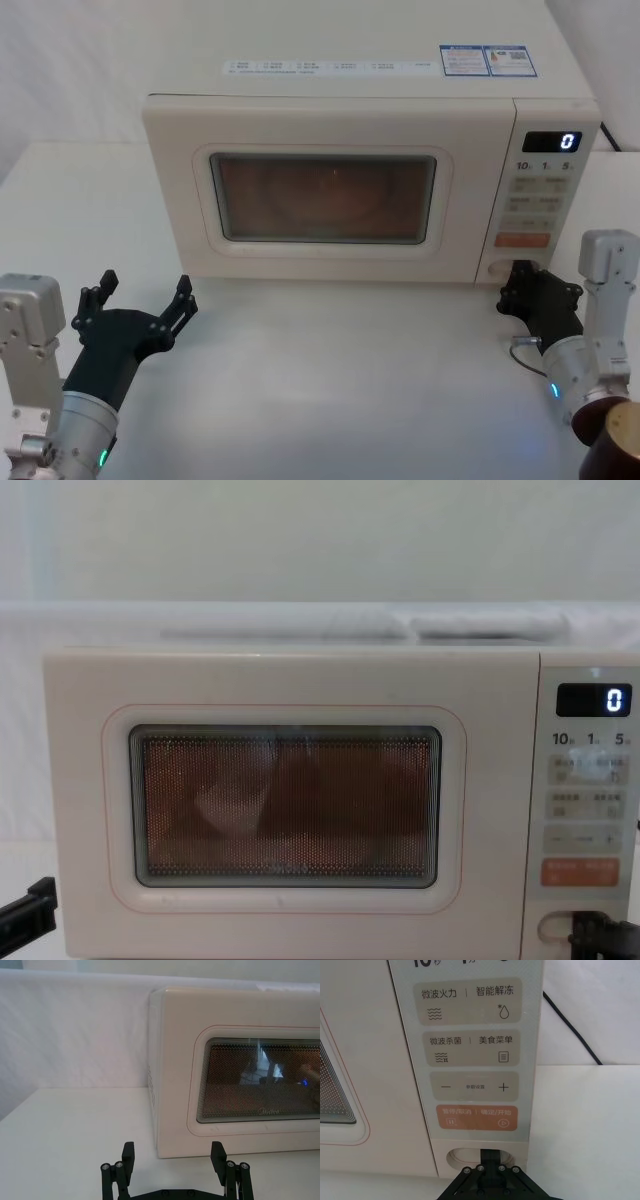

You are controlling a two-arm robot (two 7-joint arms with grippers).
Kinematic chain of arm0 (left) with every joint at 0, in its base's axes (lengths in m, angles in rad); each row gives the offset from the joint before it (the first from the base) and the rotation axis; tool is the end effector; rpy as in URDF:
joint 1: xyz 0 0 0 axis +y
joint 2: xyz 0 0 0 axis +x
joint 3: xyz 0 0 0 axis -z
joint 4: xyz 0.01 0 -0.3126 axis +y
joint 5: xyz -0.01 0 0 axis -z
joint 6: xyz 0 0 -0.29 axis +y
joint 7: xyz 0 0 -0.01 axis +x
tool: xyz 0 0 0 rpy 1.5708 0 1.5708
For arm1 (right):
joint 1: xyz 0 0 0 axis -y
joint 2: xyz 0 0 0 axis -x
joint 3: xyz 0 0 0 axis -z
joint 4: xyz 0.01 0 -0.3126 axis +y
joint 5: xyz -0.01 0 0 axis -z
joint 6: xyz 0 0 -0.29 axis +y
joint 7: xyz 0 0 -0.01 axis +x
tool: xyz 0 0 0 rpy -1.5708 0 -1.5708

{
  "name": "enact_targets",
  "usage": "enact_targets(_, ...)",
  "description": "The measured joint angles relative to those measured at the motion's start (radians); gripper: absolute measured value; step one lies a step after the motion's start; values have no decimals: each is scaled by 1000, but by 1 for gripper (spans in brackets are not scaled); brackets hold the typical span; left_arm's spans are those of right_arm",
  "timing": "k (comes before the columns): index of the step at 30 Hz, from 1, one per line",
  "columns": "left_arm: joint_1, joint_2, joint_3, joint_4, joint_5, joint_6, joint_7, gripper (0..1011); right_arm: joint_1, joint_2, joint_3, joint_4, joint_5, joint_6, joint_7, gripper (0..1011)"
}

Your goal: Press the button to open the microwave door with one hand; close the microwave door with the other hand.

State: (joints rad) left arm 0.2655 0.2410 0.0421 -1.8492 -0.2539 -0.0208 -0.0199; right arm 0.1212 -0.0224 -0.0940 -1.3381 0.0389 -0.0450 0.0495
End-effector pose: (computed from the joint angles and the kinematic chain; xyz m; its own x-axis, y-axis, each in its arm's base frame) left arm 0.2285 0.0449 -0.3064 0.1245 0.9917 -0.0327 -0.9921 0.1240 -0.0176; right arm 0.3434 0.0369 -0.3514 0.1406 -0.9887 -0.0526 0.9876 0.1437 -0.0624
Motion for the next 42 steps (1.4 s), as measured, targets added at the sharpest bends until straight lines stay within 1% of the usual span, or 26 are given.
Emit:
enact_targets(14,0,0,0,0,0,0,0,1001,14,-2,-6,18,1,3,1,0)
enact_targets(23,0,0,0,0,0,0,0,1001,40,-4,-10,48,4,8,9,0)
enact_targets(32,0,0,0,0,0,0,0,1001,44,-3,-9,52,7,7,10,0)
enact_targets(38,0,0,0,0,0,0,0,1001,27,1,-8,30,6,6,8,0)
enact_targets(42,0,0,0,0,0,0,0,1001,-3,10,-11,-14,-1,8,7,0)
